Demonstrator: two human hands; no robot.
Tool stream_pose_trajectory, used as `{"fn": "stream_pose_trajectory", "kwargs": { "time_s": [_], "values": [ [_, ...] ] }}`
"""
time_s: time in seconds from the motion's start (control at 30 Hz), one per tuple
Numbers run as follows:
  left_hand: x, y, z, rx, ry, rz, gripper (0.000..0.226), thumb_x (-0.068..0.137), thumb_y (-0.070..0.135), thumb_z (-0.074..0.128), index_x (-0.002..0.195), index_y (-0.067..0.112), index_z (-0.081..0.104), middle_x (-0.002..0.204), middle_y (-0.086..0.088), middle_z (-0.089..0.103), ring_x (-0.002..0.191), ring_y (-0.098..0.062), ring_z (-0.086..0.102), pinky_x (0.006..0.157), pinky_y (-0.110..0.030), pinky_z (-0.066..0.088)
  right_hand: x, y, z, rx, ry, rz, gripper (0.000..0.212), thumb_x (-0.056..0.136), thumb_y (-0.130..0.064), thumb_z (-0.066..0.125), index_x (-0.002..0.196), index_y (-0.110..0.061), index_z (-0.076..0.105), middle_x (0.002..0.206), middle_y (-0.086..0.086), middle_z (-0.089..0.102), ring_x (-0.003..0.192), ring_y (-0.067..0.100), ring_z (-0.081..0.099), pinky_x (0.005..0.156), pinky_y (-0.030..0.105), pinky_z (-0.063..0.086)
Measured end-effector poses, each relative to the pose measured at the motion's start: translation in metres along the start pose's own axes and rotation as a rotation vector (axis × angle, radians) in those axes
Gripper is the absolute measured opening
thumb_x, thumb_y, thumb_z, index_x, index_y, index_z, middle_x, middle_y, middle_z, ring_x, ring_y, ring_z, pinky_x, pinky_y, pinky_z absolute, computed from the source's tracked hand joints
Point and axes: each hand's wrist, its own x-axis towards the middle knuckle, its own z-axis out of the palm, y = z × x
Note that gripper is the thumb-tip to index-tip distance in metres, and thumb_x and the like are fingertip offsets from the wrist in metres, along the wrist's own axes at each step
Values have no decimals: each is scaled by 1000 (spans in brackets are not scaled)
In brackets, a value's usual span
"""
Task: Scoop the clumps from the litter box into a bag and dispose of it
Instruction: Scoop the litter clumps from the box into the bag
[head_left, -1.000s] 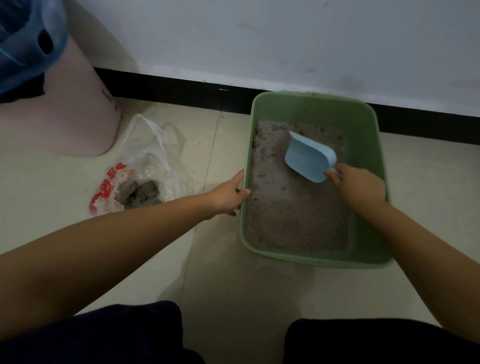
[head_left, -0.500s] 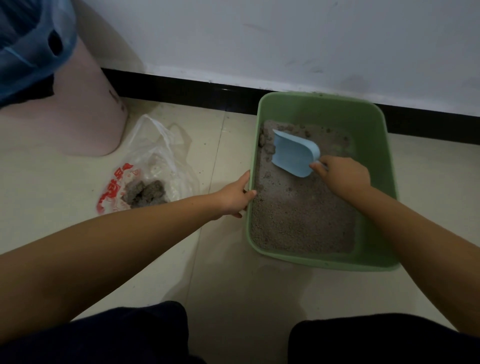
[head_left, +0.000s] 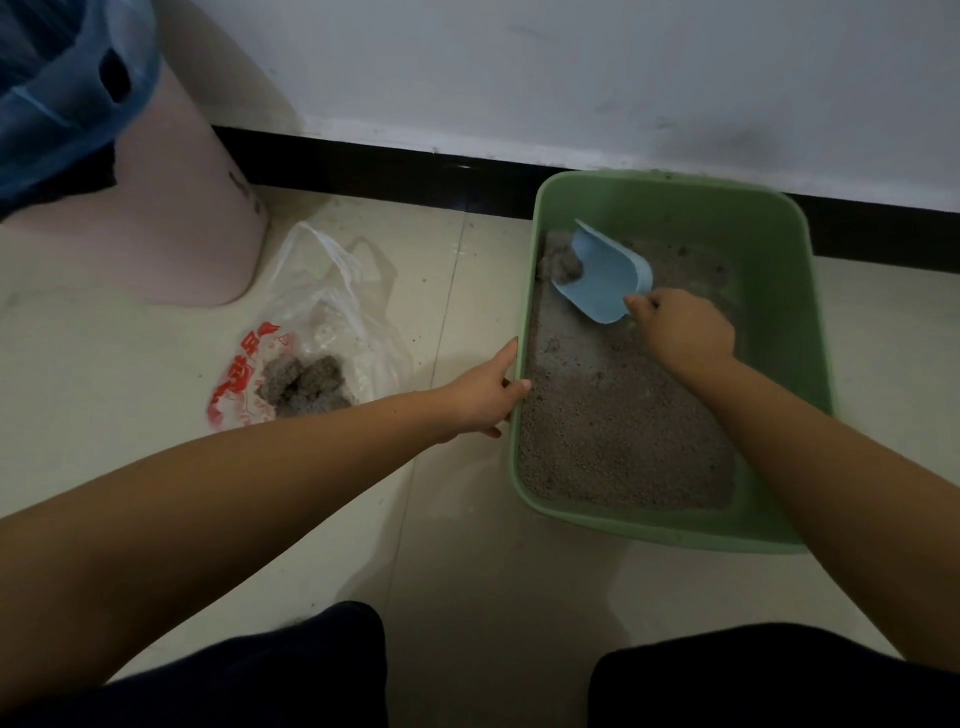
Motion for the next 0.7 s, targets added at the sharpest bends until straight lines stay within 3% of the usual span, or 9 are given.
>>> {"fn": "stream_pose_trajectory", "kwargs": {
  "time_s": [0.17,0.43,0.6,0.7],
  "values": [
    [-1,0,-1,-9,-9,14,63,101,28,37,149,35,-4,138,-16,44,108,-26,54,90,-41,53,-1,-5,-7,-206,175,-172,42,99,-44,36,104,-10,61,87,14,65,78,31,61,61,33,41],
    [-1,0,0,-15,-10,15,64,101,28,37,149,35,-5,142,-16,42,113,-29,54,91,-41,53,-5,3,-2,-99,52,-229,41,98,-44,38,109,-11,61,87,10,63,79,27,58,63,32,42],
    [-2,1,-1,-13,-8,12,63,101,29,37,149,35,-3,140,-15,43,111,-28,55,91,-42,53,-11,21,8,292,-153,-124,49,98,-42,40,92,1,63,73,10,53,64,22,46,60,29,33],
    [-3,1,-1,-9,-9,6,63,101,29,37,149,35,-3,140,-16,44,111,-29,55,91,-43,53,-15,16,16,539,-228,19,48,99,-40,39,87,0,64,78,12,59,59,18,46,59,27,36]
  ]
}}
